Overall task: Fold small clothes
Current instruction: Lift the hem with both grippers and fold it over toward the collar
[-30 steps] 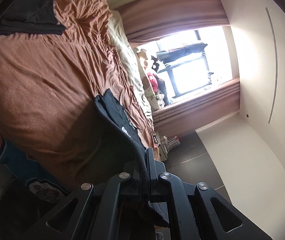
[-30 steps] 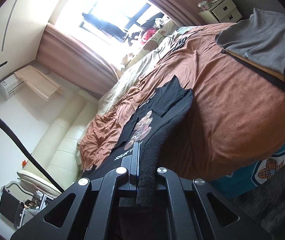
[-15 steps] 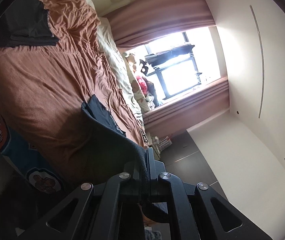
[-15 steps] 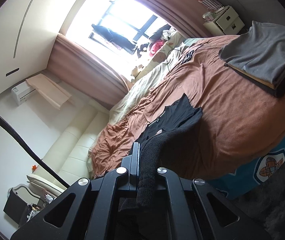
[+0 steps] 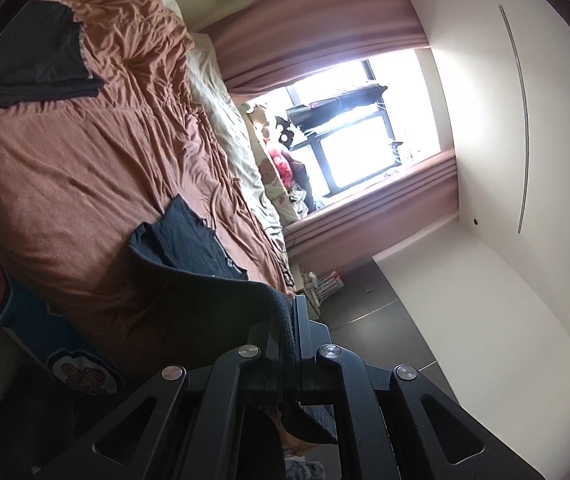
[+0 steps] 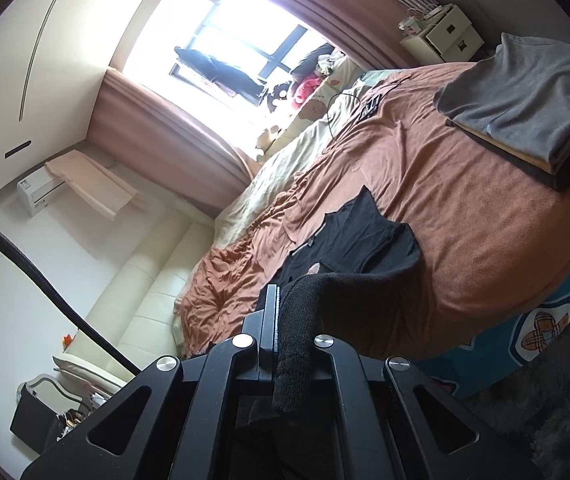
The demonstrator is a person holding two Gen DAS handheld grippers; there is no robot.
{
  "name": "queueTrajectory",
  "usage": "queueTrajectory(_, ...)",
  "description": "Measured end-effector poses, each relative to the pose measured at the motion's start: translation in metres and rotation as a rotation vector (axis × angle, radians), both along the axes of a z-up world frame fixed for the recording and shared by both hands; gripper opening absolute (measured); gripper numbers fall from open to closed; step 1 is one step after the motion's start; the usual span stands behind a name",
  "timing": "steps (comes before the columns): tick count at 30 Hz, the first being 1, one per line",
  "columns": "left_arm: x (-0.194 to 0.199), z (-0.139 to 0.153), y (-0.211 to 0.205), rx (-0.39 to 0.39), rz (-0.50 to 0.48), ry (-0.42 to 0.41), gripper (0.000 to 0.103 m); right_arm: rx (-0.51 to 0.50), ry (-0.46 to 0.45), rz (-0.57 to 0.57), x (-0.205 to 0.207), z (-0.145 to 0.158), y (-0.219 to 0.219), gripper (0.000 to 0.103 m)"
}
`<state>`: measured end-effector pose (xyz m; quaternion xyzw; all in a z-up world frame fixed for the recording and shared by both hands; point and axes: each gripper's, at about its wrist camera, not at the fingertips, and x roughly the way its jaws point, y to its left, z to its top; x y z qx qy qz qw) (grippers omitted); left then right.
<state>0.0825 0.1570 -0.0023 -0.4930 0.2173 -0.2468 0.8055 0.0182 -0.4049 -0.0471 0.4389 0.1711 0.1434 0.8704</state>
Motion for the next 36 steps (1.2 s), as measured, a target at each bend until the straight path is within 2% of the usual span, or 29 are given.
queueTrajectory(12, 0.096, 0.037, -0.012, 0.057, 0.017, 0.002, 0.003, -0.062, -0.002, -0.003, 0.103, 0.033, -0.004, 0.000)
queueTrajectory(26, 0.201, 0.033, -0.027, 0.160, 0.043, 0.088, 0.003, -0.122, 0.061, 0.001, 0.213, 0.045, 0.001, 0.000)
queueTrajectory(36, 0.271, 0.020, -0.041, 0.181, 0.057, 0.137, 0.003, -0.180, 0.133, 0.002, 0.278, 0.055, 0.000, 0.000)
